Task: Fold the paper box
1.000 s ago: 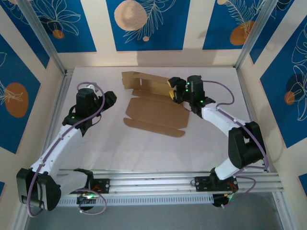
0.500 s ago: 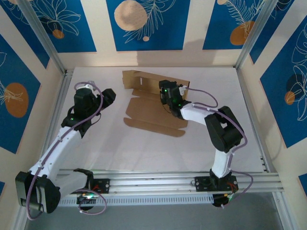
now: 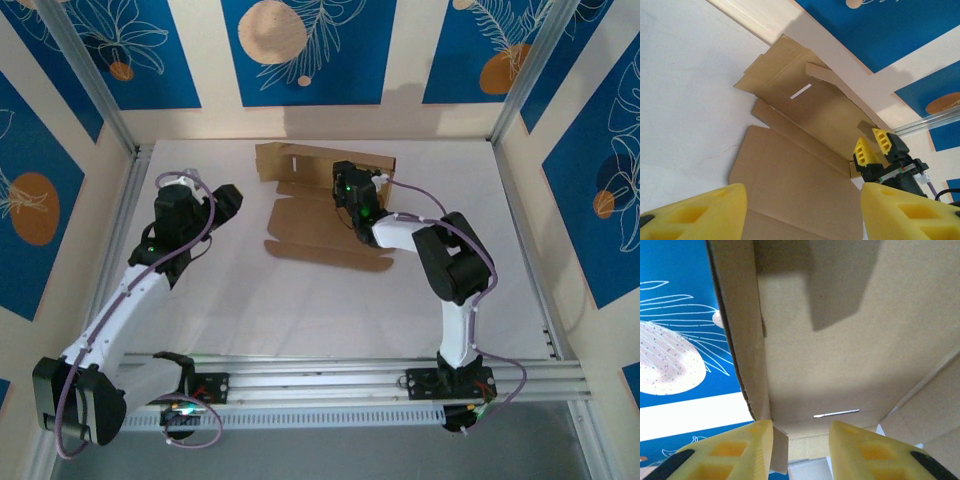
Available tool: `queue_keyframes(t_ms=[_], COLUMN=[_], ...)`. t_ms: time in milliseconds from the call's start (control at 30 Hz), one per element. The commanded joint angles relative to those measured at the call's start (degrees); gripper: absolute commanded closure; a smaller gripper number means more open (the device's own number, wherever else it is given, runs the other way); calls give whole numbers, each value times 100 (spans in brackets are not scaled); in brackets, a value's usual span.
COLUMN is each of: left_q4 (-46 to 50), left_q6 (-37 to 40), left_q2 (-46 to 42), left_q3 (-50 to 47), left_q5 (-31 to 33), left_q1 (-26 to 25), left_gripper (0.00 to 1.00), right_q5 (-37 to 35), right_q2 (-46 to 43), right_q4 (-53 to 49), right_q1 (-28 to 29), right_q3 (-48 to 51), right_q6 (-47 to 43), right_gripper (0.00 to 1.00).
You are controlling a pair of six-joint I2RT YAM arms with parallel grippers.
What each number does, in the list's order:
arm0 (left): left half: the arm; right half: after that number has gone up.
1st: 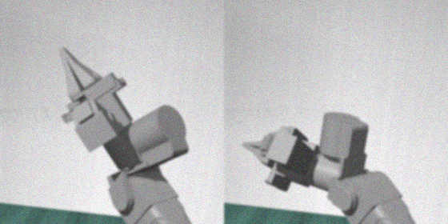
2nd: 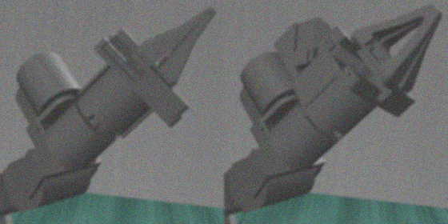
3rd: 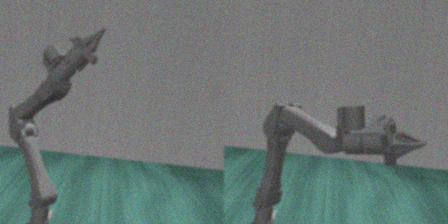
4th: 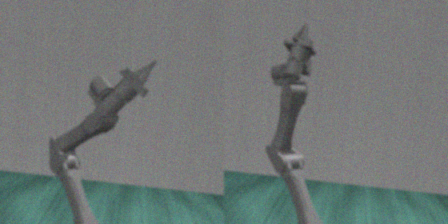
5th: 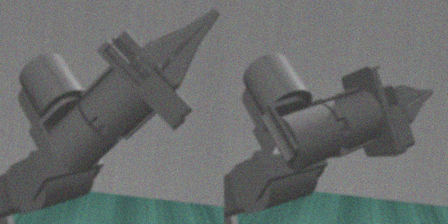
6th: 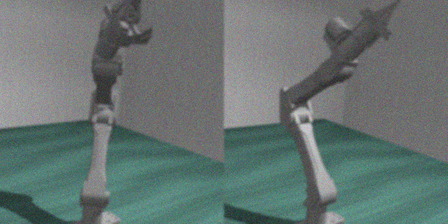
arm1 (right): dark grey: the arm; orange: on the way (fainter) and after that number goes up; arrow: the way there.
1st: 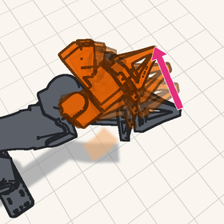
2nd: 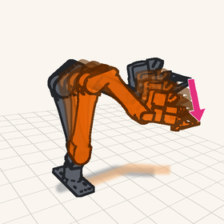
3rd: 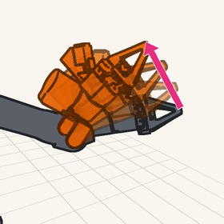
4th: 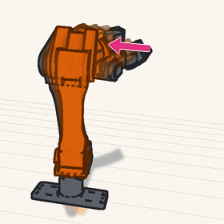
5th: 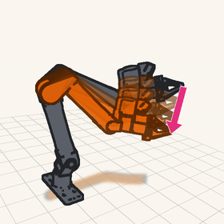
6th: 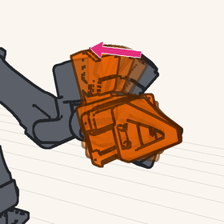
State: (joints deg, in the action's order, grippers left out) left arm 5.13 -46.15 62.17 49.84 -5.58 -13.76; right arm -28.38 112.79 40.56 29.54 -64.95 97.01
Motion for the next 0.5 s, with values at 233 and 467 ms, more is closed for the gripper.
queue_keyframes(t_ms=[233,467], left_q4=[-208,-205], left_q6=[-32,-40], left_q2=[-78,-88], left_q3=[-30,-27], left_q5=[-135,-153], left_q1=[49,44], left_gripper=[39,39], right_q5=[604,730], right_q2=[-615,-619], right_q4=[490,726], right_q1=[161,141], right_q3=[666,644], right_q6=[53,25], right_gripper=[71,65])
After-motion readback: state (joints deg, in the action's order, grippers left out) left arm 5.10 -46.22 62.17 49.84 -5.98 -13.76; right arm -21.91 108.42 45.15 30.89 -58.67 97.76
